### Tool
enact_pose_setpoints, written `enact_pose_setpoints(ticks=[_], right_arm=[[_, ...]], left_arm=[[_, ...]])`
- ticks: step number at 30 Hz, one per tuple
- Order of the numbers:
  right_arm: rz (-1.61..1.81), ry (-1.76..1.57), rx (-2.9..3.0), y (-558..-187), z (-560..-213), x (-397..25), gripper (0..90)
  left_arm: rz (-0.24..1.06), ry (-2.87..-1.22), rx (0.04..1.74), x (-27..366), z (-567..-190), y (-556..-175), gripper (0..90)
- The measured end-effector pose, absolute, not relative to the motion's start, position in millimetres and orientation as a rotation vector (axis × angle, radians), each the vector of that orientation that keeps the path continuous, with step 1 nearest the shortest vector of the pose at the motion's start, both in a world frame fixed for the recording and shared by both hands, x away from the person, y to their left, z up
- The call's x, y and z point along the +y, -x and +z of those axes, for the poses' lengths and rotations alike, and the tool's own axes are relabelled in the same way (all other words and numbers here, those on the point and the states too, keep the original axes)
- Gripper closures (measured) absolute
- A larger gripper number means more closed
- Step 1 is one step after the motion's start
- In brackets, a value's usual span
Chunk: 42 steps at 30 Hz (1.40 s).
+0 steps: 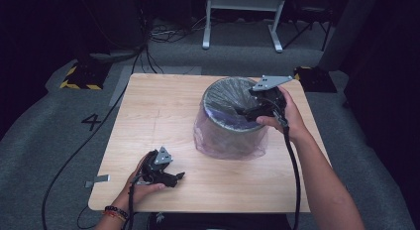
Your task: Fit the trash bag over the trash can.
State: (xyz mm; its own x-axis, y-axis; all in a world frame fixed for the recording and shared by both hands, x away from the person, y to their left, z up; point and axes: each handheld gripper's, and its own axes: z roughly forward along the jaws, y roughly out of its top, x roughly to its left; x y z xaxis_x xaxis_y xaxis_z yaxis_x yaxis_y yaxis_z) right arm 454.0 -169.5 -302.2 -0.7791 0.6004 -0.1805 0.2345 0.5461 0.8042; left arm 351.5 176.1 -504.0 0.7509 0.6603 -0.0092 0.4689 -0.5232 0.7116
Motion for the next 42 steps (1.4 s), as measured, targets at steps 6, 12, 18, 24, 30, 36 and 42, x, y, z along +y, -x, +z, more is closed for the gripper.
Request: enact_pose_setpoints(ticks=[6,12,18,24,30,36,42], right_arm=[[1.158,-0.661,2.318,-446.0,-301.3,-175.9,19.2],[1.179,-0.662,2.287,-440.0,-299.8,-183.7,18.8],[1.186,-0.656,2.256,-431.0,-296.8,-191.0,18.7],[1.18,-0.658,2.262,-425.0,-299.2,-199.5,18.7],[1.171,-0.656,2.264,-419.0,-301.8,-207.1,18.5],[1.159,-0.656,2.26,-413.4,-305.7,-214.1,18.3],[1.132,-0.657,2.263,-410.3,-308.6,-217.5,18.3]], left_arm=[[0.34,-2.222,0.843,176.1,-503.9,-351.5,14.4],[0.34,-2.221,0.843,176.0,-504.0,-351.5,14.3],[0.34,-2.221,0.843,176.1,-504.0,-351.5,14.3],[0.34,-2.221,0.843,176.1,-504.0,-351.5,14.4],[0.34,-2.221,0.843,176.1,-504.0,-351.5,14.3],[0.34,-2.221,0.843,176.0,-503.9,-351.5,14.4],[0.34,-2.221,0.843,176.1,-504.0,-351.5,14.4]])
